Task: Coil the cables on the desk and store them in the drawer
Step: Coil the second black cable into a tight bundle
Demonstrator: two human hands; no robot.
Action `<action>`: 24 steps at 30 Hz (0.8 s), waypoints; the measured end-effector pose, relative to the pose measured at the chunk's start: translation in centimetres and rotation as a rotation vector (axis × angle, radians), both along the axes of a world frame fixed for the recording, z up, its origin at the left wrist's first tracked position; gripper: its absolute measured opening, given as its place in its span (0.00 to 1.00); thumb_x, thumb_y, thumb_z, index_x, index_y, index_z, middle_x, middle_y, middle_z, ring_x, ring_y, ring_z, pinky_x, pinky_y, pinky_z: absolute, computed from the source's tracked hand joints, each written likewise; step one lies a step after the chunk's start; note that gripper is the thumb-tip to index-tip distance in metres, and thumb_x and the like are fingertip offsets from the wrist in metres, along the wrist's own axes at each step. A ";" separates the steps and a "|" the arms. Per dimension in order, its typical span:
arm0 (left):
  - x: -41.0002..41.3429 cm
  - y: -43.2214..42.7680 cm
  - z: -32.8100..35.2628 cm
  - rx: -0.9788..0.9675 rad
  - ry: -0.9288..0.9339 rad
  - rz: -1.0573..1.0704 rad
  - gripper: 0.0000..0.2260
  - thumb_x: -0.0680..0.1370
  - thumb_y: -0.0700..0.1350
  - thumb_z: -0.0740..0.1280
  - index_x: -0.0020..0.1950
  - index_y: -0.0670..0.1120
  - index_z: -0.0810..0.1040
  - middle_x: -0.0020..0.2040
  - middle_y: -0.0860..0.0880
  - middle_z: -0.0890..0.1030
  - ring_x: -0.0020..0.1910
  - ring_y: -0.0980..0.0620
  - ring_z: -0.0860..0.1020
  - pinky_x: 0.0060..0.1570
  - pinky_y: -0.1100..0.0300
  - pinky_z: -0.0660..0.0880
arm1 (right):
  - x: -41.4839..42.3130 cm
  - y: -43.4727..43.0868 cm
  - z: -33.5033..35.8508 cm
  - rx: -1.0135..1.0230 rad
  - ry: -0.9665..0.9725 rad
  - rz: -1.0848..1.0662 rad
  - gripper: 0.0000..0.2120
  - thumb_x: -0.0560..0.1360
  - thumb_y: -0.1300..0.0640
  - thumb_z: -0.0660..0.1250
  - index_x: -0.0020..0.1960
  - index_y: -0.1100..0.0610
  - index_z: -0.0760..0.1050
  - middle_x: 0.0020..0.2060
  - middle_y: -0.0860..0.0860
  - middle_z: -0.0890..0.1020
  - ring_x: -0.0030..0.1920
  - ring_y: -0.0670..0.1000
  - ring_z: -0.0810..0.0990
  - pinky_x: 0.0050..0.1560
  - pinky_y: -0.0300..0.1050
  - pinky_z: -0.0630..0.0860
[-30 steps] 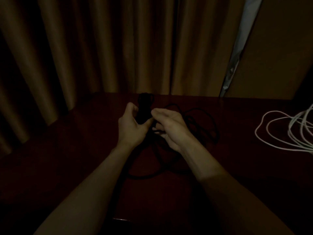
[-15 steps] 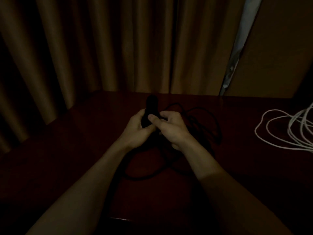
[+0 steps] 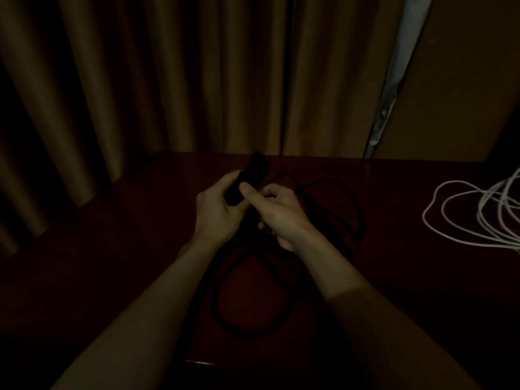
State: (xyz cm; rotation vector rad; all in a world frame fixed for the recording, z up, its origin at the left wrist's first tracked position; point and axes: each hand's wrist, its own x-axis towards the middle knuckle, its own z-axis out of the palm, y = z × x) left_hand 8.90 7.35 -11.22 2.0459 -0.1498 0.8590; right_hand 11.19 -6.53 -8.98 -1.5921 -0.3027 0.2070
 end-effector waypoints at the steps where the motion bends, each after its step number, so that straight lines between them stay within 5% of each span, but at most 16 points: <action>1: 0.2 0.1 -0.2 0.041 -0.013 0.016 0.18 0.80 0.44 0.73 0.70 0.51 0.79 0.54 0.62 0.83 0.53 0.66 0.81 0.52 0.68 0.79 | 0.0 0.1 -0.1 0.021 0.004 -0.011 0.20 0.78 0.41 0.71 0.52 0.59 0.77 0.36 0.51 0.80 0.28 0.45 0.73 0.27 0.38 0.69; 4: 1.0 0.3 -0.7 0.208 -0.006 0.076 0.21 0.81 0.48 0.72 0.74 0.51 0.76 0.57 0.52 0.84 0.53 0.57 0.82 0.54 0.56 0.81 | 0.2 0.0 -0.2 0.039 0.020 -0.054 0.20 0.80 0.43 0.69 0.55 0.61 0.79 0.43 0.56 0.82 0.33 0.48 0.75 0.30 0.40 0.71; 7: 0.8 0.0 -0.6 0.215 0.046 0.006 0.21 0.80 0.49 0.72 0.73 0.51 0.74 0.56 0.54 0.82 0.52 0.59 0.81 0.52 0.57 0.81 | 0.5 -0.5 -0.1 0.028 0.041 -0.046 0.21 0.82 0.46 0.68 0.59 0.65 0.78 0.44 0.56 0.80 0.30 0.45 0.73 0.30 0.39 0.69; 10: 0.2 -0.2 -0.1 -0.043 0.214 -0.183 0.20 0.76 0.50 0.73 0.65 0.51 0.74 0.55 0.55 0.82 0.50 0.61 0.82 0.48 0.61 0.80 | 1.0 -1.4 -0.1 -0.020 0.025 -0.022 0.26 0.83 0.46 0.67 0.59 0.72 0.78 0.36 0.54 0.76 0.27 0.45 0.68 0.25 0.38 0.63; 13: 0.1 0.5 0.6 -0.396 0.342 -0.359 0.13 0.76 0.52 0.70 0.55 0.48 0.72 0.45 0.51 0.82 0.42 0.53 0.79 0.43 0.54 0.75 | 1.1 -2.0 0.1 -0.066 -0.002 0.060 0.27 0.82 0.46 0.67 0.60 0.74 0.76 0.39 0.57 0.76 0.28 0.46 0.68 0.24 0.38 0.62; 17: -0.3 0.5 0.6 -0.454 0.402 -0.452 0.18 0.76 0.53 0.73 0.59 0.47 0.73 0.47 0.51 0.85 0.47 0.49 0.82 0.52 0.48 0.77 | 1.4 -2.7 0.3 -0.108 -0.027 0.129 0.25 0.82 0.48 0.68 0.59 0.73 0.77 0.38 0.55 0.75 0.28 0.45 0.68 0.24 0.37 0.63; 19: -0.4 0.3 0.8 -0.409 0.400 -0.438 0.16 0.78 0.50 0.72 0.64 0.50 0.76 0.49 0.53 0.87 0.50 0.53 0.85 0.53 0.54 0.80 | 1.7 -2.8 0.3 -0.085 0.004 0.156 0.20 0.83 0.49 0.67 0.57 0.69 0.79 0.35 0.52 0.74 0.26 0.42 0.67 0.24 0.36 0.62; 24: -0.3 0.7 0.9 -0.272 0.312 -0.328 0.07 0.80 0.40 0.72 0.54 0.51 0.81 0.47 0.63 0.87 0.49 0.64 0.84 0.43 0.70 0.78 | 1.5 -2.3 0.1 -0.050 0.058 0.154 0.10 0.84 0.52 0.66 0.51 0.60 0.75 0.36 0.49 0.71 0.26 0.42 0.66 0.24 0.36 0.65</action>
